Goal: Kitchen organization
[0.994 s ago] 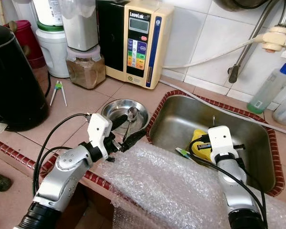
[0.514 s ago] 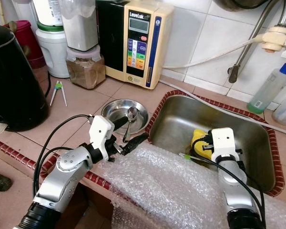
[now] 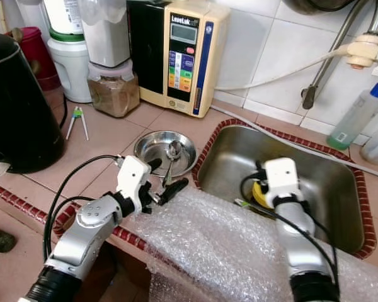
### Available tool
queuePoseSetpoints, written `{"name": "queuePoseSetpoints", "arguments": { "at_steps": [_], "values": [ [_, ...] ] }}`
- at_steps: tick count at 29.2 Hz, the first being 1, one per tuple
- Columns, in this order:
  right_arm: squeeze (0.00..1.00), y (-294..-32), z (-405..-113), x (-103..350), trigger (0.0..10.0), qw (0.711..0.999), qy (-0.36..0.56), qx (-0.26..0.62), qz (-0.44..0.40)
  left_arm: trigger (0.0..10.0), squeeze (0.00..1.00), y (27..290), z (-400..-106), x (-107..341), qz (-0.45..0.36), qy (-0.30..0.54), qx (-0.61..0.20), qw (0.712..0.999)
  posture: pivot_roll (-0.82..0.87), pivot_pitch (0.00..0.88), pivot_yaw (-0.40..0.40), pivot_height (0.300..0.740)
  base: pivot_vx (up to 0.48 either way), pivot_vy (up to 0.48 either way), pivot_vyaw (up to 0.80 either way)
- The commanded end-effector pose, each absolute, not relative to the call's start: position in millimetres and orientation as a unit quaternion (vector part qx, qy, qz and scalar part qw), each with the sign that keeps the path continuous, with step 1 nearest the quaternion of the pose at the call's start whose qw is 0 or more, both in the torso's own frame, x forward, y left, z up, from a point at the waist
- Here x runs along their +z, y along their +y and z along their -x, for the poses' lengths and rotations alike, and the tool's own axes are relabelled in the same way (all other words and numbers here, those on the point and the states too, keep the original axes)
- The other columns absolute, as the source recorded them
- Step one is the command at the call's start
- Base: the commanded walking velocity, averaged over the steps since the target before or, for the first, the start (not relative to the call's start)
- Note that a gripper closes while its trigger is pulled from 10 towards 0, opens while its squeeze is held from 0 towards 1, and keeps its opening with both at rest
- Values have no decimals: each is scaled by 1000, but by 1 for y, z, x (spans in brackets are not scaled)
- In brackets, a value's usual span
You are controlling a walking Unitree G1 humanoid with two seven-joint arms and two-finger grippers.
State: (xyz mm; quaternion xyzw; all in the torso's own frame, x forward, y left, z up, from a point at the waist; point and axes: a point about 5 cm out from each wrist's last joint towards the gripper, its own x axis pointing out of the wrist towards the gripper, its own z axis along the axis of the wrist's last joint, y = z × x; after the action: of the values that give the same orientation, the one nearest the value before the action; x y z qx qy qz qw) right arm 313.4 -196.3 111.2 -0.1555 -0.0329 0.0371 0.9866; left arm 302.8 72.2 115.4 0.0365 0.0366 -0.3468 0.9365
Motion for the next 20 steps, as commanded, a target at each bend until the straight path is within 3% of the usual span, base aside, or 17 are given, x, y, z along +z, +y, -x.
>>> {"name": "queuePoseSetpoints", "arguments": {
  "at_steps": [1, 6, 7, 8, 9, 20],
  "values": [
    [1000, -188, -310, 113, 10000, 985, -37, 60, 157, 10000, 1000, 70, -308, 116, -54, 39, -332, 941, 156, 0, -61, 740, 0, 0, 0],
    [1000, -177, -308, 116, 10000, 982, -44, 86, 163, 10000, 1000, 73, -316, 113, -82, 47, -306, 947, 153, 0, -59, 740, 0, 0, 0],
    [1000, -175, -307, 116, 10000, 981, -45, 91, 166, 10000, 957, 74, -317, 112, -88, 47, -300, 949, 152, 0, -59, 740, 0, 0, 0],
    [1000, -174, -306, 116, 10000, 980, -44, 94, 168, 10000, 592, 74, -319, 112, -92, 49, -297, 949, 152, 0, -58, 740, 0, 0, 0],
    [1000, -173, -306, 116, 10000, 980, -42, 96, 167, 10000, 0, 76, -321, 111, -99, 53, -288, 951, 152, 0, -58, 740, 0, 0, 0],
    [1000, -171, -305, 119, 10000, 978, -40, 107, 173, 10000, 0, 93, -331, 106, -130, 67, -225, 963, 154, 0, -60, 740, 0, 0, 0]
  ]
}}
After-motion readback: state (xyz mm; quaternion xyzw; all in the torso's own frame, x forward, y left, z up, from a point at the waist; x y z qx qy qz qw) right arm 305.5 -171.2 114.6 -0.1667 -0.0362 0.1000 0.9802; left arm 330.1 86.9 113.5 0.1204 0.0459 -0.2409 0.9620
